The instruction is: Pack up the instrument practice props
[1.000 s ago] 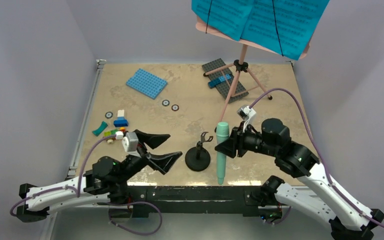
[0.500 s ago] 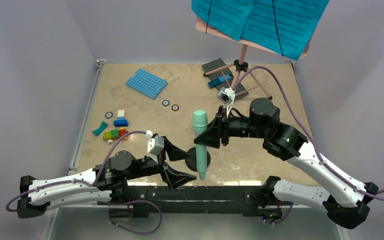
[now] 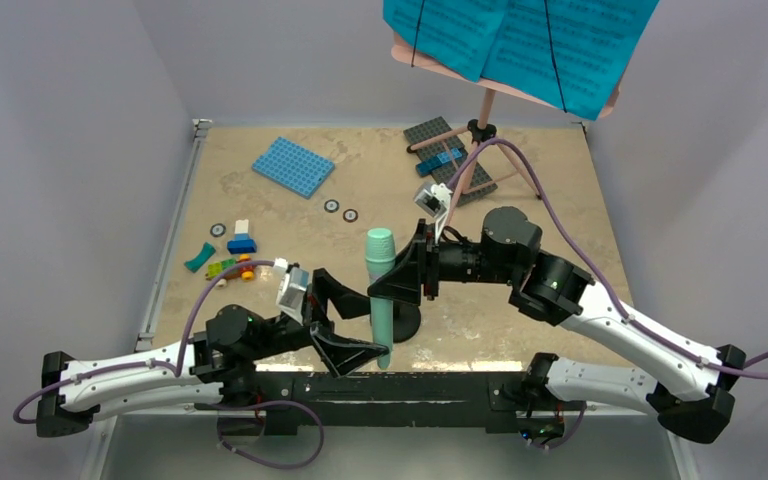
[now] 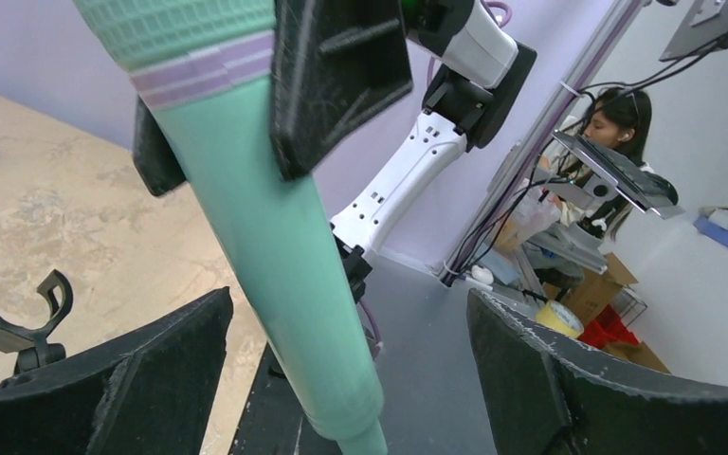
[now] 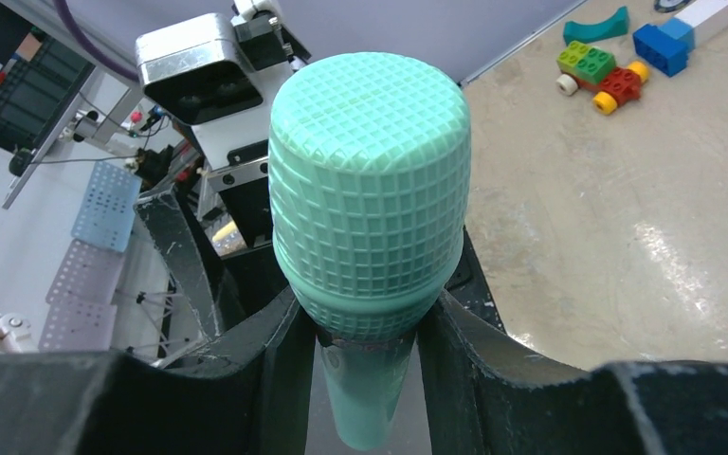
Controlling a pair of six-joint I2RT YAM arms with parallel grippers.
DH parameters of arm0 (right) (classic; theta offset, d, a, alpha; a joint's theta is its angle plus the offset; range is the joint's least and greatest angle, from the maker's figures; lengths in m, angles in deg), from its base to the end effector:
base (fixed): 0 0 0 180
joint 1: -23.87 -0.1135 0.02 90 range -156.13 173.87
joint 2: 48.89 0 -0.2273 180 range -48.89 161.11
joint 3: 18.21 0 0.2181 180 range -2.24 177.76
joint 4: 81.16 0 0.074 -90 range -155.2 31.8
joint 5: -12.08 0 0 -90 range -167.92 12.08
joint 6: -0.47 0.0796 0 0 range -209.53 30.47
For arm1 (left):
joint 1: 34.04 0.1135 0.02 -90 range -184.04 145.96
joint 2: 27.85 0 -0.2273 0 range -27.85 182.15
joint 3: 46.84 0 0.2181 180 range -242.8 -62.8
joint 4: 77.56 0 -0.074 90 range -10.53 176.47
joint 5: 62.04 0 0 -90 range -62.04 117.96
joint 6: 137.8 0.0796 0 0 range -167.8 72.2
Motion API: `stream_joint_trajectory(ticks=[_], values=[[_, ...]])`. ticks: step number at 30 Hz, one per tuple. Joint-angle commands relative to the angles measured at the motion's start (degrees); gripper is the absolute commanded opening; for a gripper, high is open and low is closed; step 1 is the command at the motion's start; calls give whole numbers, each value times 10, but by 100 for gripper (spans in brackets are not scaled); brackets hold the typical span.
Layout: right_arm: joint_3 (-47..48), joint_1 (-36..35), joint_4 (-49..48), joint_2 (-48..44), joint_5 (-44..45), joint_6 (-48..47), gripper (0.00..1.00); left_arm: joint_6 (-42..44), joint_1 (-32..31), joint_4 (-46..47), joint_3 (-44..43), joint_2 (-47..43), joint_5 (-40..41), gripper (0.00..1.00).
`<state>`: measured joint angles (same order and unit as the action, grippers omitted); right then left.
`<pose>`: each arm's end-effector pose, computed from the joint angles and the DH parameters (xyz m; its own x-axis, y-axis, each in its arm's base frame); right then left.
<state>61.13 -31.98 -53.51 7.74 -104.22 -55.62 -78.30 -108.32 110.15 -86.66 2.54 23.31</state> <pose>0.1061 0.2192 0.3750 -0.5923 0.0178 -0.8055 -0.7944 0.1542 0.5875 0.0441 -0.1804 0.3094 -0.4288 -0.3436 -0.8355 0.8853 0.0244 -0.4644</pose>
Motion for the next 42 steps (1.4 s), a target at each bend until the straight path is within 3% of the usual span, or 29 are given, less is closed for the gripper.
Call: stream_joint_trajectory(ticks=[1,9,11,14,15,16,18,19,20,23,26,29,31,36,42], values=[[-8,-19,-83,5,5,23,0,-8,-1,30,10,-4,42,92],[-4,-35,-84,19,2,18,0,3,-1,24,6,3,44,64],[-3,-37,-81,21,1,14,0,4,-1,22,5,9,44,50],[-7,-39,-78,17,8,10,0,3,-1,22,13,4,64,21],[-10,-39,-75,15,15,10,10,3,-1,18,17,-4,71,10],[-10,-39,-69,13,21,10,27,2,-1,10,19,-13,83,0],[-8,-39,-46,7,43,4,53,-7,-1,-34,21,-41,129,0],[-7,-39,-27,1,61,1,72,-16,-1,-69,18,-57,162,0],[-6,-39,-13,-5,75,0,79,-31,-1,-123,9,-73,202,0],[4,-38,47,-33,151,-11,86,-85,0,-332,-30,-110,357,0],[-3,-37,76,-55,203,-19,89,-159,2,-482,-64,-130,486,0],[-19,-37,72,-75,204,-21,91,-227,22,-596,-98,-125,547,0],[-24,-37,72,-80,207,-25,93,-240,60,-629,-117,-106,542,0],[-10,-37,87,-84,196,-41,94,-182,260,-591,-146,3,320,0],[-8,-37,107,-105,151,-57,95,-153,456,-510,-149,99,171,0]])
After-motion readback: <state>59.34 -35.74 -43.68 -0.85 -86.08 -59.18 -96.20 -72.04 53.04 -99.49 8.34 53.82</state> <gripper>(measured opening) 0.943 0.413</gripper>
